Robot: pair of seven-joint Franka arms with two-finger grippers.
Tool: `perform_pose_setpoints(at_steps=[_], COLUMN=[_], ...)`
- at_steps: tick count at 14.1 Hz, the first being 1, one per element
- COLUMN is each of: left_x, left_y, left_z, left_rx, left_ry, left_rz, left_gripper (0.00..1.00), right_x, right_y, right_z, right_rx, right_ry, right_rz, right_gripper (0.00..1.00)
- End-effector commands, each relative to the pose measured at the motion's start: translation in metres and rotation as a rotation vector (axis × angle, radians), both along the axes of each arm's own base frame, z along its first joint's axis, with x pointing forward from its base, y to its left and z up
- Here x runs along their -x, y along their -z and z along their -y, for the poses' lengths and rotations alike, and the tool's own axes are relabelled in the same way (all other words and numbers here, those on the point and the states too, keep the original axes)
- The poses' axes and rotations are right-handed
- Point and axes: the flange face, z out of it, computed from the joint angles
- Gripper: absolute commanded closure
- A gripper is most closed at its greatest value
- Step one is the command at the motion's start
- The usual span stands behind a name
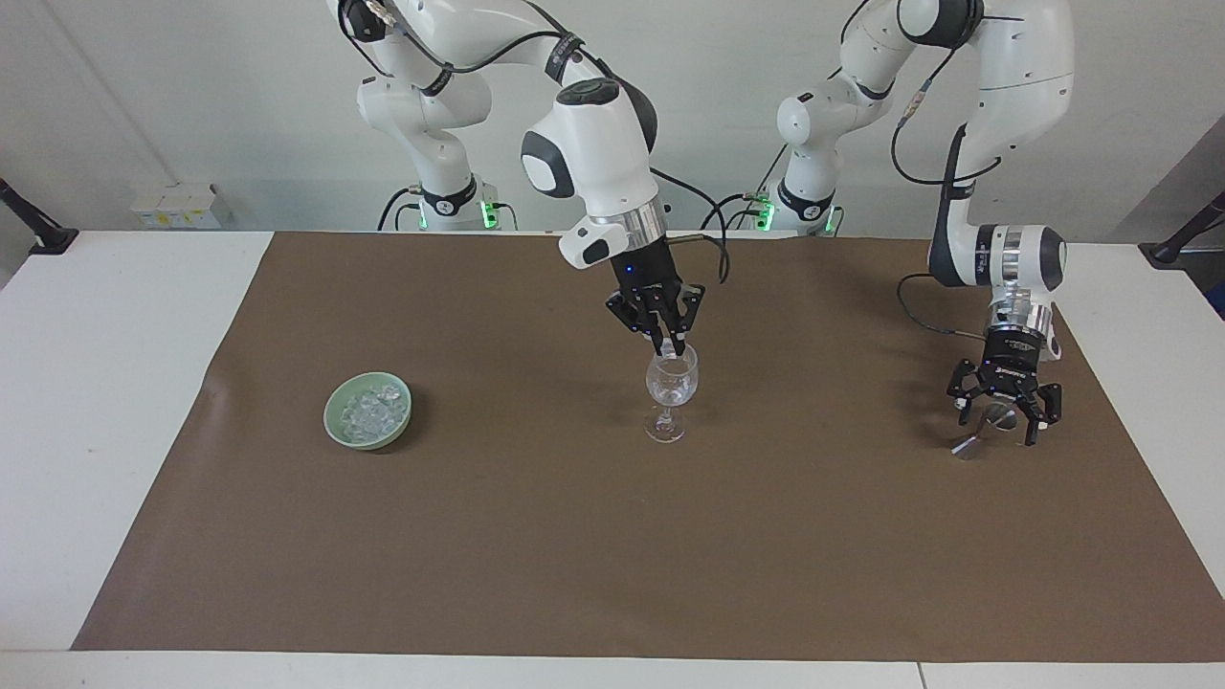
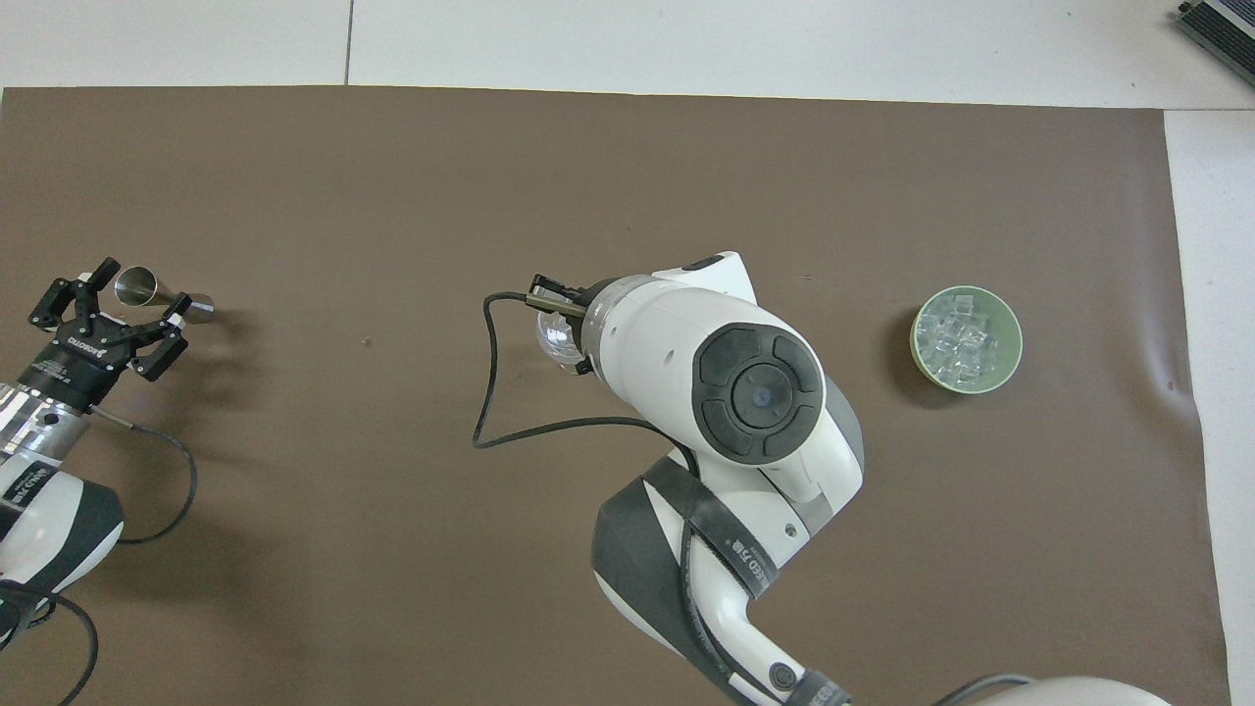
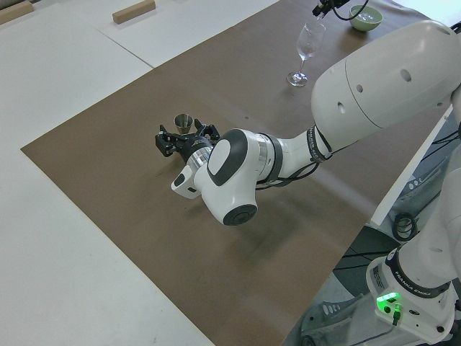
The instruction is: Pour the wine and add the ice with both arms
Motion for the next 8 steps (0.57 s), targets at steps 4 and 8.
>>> perform_pose_setpoints(at_steps=[4,8], left_x=[0.013,0.007], left_y=[-0.043,-0.083], left_z=[0.020,0.054], left_rx=[-0.017,-0.074], left_ry=[-0.040,-0.030], left_rz=[-0.047,-0.056], left_gripper=[0.00,0.00], right_x=[-0.006,-0.007], right_y=[0.004,0.008], right_z=[-0.008,-0.012], right_rx=[-0.006,-0.018], right_ry=[-0.003,-0.001], right_rz=[0.037,0.046], right_gripper=[1.00,0.93])
